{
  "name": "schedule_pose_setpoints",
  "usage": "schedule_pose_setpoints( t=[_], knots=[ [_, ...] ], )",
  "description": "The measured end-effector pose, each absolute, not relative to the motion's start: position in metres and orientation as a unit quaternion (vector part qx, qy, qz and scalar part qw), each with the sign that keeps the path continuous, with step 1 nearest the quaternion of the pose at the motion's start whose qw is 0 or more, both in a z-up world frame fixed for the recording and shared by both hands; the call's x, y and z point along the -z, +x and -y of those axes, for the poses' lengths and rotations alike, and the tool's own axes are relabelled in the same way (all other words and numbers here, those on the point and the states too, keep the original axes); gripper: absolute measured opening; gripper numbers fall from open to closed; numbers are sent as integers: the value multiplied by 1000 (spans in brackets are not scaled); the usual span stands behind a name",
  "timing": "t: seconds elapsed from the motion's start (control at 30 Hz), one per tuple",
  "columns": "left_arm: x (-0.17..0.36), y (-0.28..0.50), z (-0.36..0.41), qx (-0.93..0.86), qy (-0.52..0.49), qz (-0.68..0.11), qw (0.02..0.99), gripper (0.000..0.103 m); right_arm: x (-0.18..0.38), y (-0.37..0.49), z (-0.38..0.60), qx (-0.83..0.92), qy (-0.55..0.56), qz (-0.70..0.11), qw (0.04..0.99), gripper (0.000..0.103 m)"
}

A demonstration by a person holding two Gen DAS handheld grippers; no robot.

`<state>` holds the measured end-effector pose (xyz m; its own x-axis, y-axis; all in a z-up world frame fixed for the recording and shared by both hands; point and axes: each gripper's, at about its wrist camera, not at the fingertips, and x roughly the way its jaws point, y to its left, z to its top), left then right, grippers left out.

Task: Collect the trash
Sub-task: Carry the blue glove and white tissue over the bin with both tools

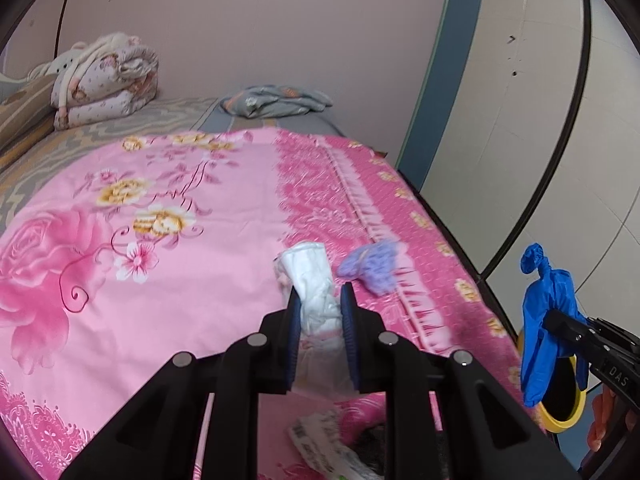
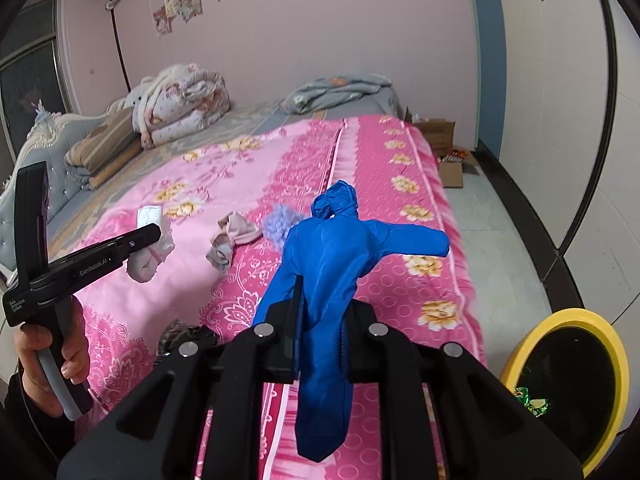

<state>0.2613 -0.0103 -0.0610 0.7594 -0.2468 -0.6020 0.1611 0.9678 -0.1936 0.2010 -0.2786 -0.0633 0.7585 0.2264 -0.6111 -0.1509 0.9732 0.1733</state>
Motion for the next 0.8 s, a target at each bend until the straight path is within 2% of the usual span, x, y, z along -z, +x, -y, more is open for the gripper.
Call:
schedule_pose_setpoints(
  t=[0.8],
  knots=[
    [-17,215,128,188,-24,-269,944,18,-7,112,398,-8,115,-242,963,13]
  ],
)
